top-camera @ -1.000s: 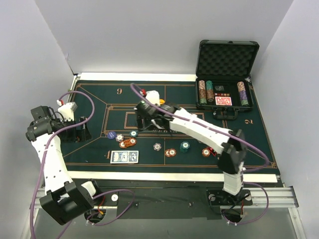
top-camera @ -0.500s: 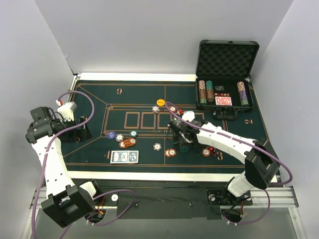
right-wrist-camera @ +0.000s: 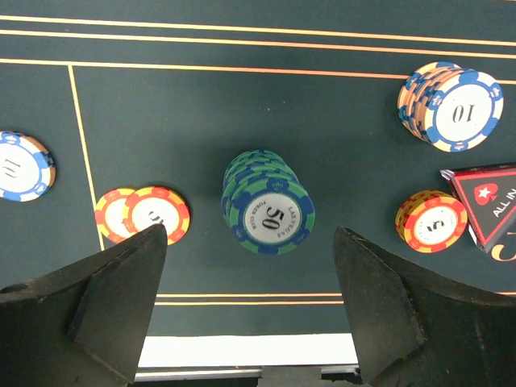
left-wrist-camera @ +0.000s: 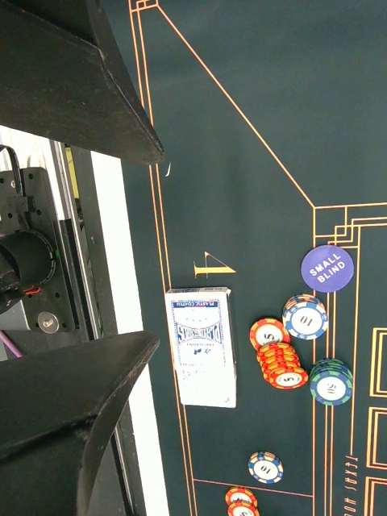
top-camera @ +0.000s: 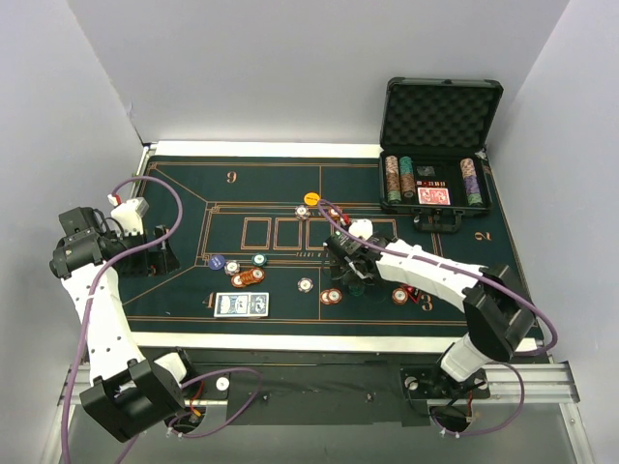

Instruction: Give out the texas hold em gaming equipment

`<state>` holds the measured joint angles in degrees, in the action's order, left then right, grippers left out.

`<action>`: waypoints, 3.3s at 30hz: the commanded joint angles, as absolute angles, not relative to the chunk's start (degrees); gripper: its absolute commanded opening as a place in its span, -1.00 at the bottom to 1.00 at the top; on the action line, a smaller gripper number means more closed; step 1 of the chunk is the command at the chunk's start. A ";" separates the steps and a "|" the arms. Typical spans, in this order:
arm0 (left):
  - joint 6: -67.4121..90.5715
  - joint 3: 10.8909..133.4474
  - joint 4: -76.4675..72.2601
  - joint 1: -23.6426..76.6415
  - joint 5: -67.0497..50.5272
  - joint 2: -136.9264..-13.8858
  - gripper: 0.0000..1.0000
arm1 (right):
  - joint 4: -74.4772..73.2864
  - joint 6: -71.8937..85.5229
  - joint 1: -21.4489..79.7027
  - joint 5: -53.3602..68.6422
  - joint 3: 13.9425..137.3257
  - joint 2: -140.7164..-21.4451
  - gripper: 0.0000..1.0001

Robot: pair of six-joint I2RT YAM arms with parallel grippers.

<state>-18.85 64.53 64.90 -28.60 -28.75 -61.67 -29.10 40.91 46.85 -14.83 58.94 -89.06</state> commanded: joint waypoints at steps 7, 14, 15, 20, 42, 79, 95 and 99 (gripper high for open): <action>-19.16 67.32 64.78 -29.00 -29.27 -61.35 0.93 | -26.90 41.40 44.74 -14.77 56.69 -92.37 0.39; -19.34 66.97 64.60 -29.00 -29.00 -61.61 0.93 | -25.93 40.87 43.95 -14.33 55.81 -92.55 0.12; -19.34 66.80 64.51 -29.00 -28.92 -61.61 0.93 | -25.84 40.87 43.77 -14.41 55.81 -92.72 0.08; -19.25 66.62 64.34 -29.09 -29.00 -61.52 0.93 | -25.40 40.87 43.59 -14.15 55.81 -92.99 -0.03; -19.86 65.83 63.98 -29.09 -28.04 -61.17 0.93 | -27.68 41.05 43.24 -14.85 56.25 -87.98 -0.39; -19.69 68.29 61.70 -29.09 -28.48 -66.88 0.93 | -35.24 35.86 35.86 -8.17 111.97 -132.09 -0.45; -19.78 67.76 62.58 -29.00 -27.60 -65.66 0.93 | -35.42 34.19 35.95 -8.17 110.22 -128.51 0.32; -19.95 68.38 63.54 -29.00 -27.69 -64.51 0.93 | -34.89 33.84 36.47 -8.70 105.65 -121.39 0.33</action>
